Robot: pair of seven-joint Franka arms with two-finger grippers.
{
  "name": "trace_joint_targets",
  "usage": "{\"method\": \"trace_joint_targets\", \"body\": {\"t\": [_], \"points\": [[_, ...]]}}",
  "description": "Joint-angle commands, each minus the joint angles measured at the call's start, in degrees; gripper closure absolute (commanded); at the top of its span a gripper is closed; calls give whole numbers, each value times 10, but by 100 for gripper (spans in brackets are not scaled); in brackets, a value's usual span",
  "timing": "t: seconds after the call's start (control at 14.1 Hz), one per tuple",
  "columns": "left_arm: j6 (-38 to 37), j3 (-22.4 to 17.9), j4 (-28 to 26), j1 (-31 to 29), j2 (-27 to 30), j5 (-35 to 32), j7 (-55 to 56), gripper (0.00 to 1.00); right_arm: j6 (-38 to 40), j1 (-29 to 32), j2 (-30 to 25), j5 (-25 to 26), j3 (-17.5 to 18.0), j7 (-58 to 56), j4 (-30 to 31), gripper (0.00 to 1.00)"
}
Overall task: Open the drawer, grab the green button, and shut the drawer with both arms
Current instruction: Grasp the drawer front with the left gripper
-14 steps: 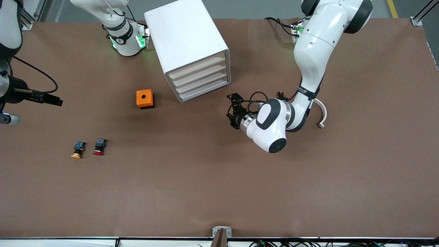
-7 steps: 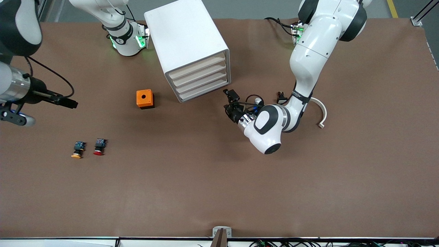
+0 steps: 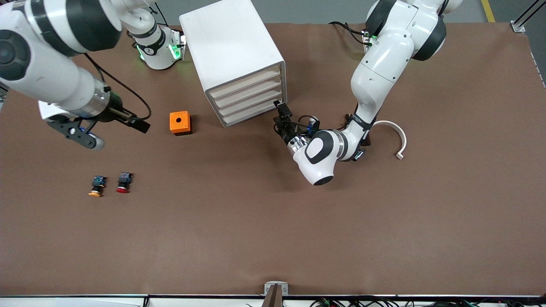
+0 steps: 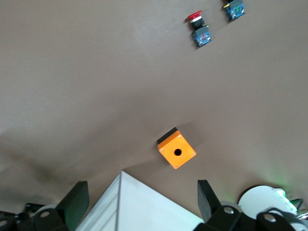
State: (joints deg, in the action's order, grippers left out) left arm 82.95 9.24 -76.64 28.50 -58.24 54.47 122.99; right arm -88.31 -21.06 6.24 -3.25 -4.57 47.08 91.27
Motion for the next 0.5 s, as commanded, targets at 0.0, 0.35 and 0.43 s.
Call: {"method": "trace_joint_targets", "body": {"t": [0.0, 0.35, 0.43], "points": [[-11, 8, 4, -1, -8, 8, 3, 34, -16, -26, 3, -7, -6, 46, -5, 0], [-11, 17, -8, 1, -8, 8, 0, 51, -42, -60, 15, -7, -6, 110, -5, 0], [-11, 17, -13, 2, -8, 8, -1, 51, -44, -66, 18, -7, -6, 123, -6, 0]]}}
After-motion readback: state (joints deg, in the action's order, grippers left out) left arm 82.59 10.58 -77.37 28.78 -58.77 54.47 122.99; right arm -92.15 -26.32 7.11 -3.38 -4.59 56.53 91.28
